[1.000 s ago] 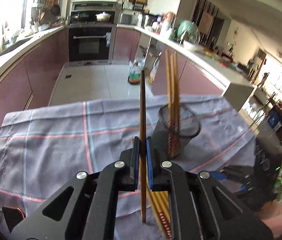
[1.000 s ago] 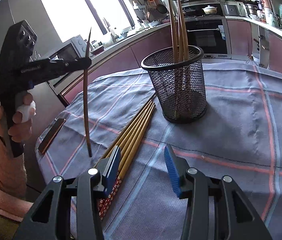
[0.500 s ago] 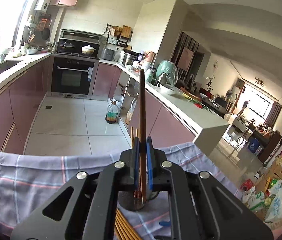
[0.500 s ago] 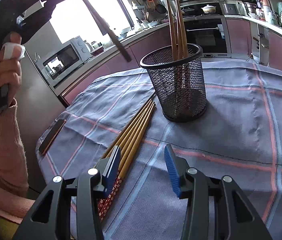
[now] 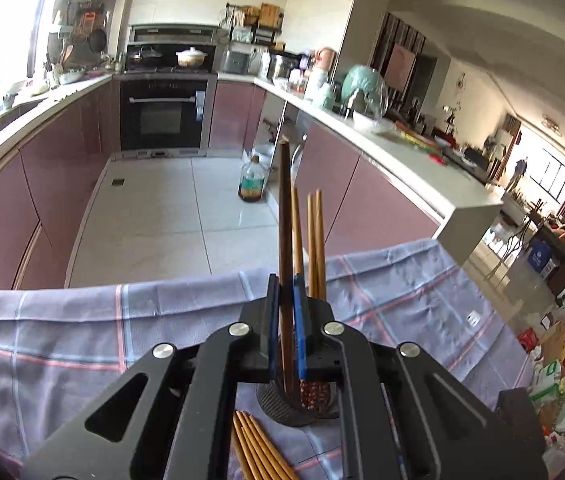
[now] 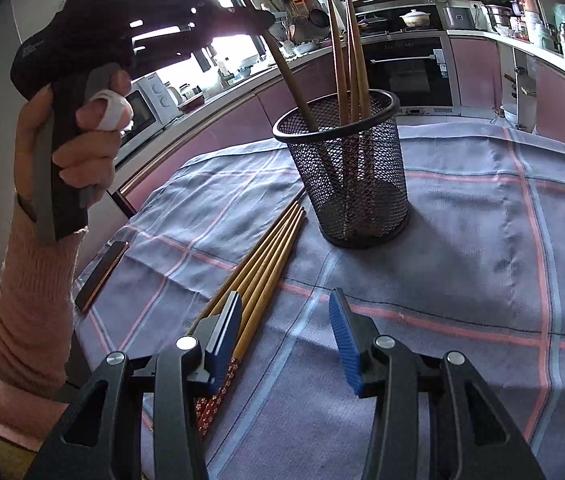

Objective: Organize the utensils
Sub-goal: 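Lower the chopstick into the cup and open the left gripper, then grasp a red-patterned chopstick from the pile with the right gripper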

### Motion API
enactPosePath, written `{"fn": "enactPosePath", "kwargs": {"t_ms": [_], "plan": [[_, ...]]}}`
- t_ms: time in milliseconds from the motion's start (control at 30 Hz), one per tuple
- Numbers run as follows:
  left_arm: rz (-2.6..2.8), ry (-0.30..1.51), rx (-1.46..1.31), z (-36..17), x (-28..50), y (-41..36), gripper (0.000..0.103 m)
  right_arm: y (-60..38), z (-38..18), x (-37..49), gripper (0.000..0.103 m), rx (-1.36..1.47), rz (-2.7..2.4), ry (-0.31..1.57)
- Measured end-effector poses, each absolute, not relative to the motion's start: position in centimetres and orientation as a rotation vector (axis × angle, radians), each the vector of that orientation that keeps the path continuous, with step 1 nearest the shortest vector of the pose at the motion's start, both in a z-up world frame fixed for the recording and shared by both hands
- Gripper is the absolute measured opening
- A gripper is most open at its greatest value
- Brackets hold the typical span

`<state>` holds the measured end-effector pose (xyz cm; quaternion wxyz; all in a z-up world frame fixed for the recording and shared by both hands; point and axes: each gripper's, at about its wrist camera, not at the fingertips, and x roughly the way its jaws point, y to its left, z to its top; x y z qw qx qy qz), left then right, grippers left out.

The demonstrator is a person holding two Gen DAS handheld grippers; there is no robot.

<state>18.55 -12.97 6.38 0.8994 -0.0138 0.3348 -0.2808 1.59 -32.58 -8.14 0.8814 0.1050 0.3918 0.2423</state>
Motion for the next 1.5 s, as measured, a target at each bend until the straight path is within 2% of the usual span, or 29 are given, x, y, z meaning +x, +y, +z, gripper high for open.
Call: {"fn": "enactPosePath", "kwargs": {"t_ms": [167,233,300,367,800,967,1133,1500], "plan": [[-0.575,0.719,0.01,4.1,20.1,-13.5,0.008,-32.2,-8.2,1.9,0.043,0.209,0.499,0.823],[-0.554,0.718,0.033,3.5,20.2,-13.7,0.013,-32.1,-8.2,2.0,0.043,0.211,0.499,0.826],[-0.536,0.713,0.051,3.2,20.3,-13.5,0.035,-32.1,-8.1,2.0,0.043,0.211,0.499,0.824],[-0.515,0.703,0.055,3.1,20.2,-13.1,0.044,-31.9,-8.2,2.2,0.043,0.21,0.498,0.829],[-0.506,0.671,0.01,2.2,17.2,-8.8,0.051,-29.7,-8.8,2.9,0.043,0.148,0.496,0.875],[-0.488,0.684,0.005,0.7,15.1,-6.7,0.051,-28.3,-9.4,4.2,0.036,0.12,0.502,0.915],[-0.477,0.723,-0.007,-1.8,13.0,-4.7,0.051,-27.0,-10.0,6.3,0.021,0.105,0.478,0.952],[-0.451,0.792,-0.063,-5.8,11.3,-1.2,0.051,-25.5,-10.3,8.1,0.016,0.024,0.417,1.01]]}}
